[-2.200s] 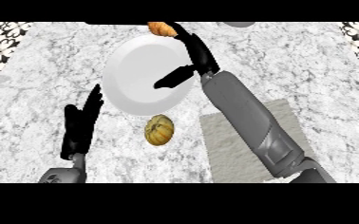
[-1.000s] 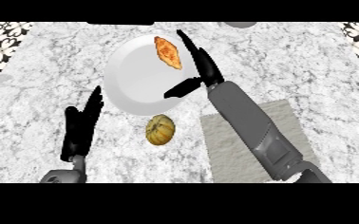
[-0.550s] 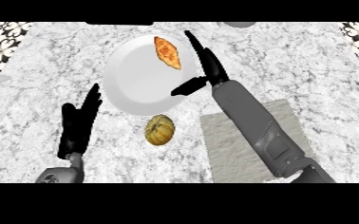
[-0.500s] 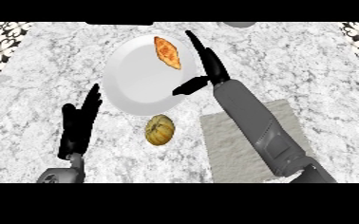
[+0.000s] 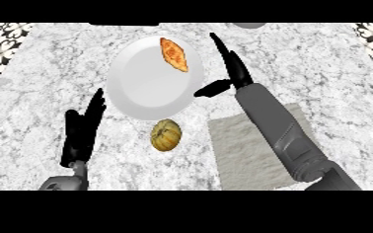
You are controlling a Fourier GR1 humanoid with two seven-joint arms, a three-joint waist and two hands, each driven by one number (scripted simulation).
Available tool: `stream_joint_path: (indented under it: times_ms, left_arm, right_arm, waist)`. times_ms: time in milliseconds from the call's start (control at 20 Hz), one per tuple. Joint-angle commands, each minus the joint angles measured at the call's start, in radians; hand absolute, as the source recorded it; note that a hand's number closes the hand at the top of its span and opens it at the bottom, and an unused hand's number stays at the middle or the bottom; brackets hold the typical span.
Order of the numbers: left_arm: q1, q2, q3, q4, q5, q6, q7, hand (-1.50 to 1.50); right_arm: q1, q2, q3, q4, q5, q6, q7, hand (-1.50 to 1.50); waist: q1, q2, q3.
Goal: Pick the croissant from the placemat and place it in the plate
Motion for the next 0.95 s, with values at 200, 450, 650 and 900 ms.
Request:
stream_joint_path:
  times_ms: [200, 450, 650, 900]
  left_arm:
    - [-0.011, -0.024, 0.0, 0.043, -0.001, 0.005, -0.03, 0.0]
    - [0.046, -0.004, -0.001, -0.024, 0.004, -0.017, -0.025, 0.0]
    - [-0.043, -0.033, -0.01, -0.009, -0.03, 0.034, 0.058, 0.0]
    - [-0.02, 0.005, 0.025, 0.022, 0.009, -0.022, -0.012, 0.0]
  right_arm:
    - [-0.026, -0.029, -0.074, 0.034, 0.017, 0.005, -0.015, -1.5]
    - [0.025, -0.081, -0.111, 0.053, 0.023, -0.028, -0.072, -1.5]
    - [0.018, -0.104, -0.129, 0.035, 0.029, 0.007, -0.038, -1.5]
    - [0.003, -0.081, -0.132, 0.082, 0.066, -0.057, -0.041, -1.5]
  waist:
    - [0.001, 0.001, 0.0]
    - [0.005, 0.001, 0.0]
    - [-0.006, -0.002, 0.0]
    - [0.003, 0.002, 0.0]
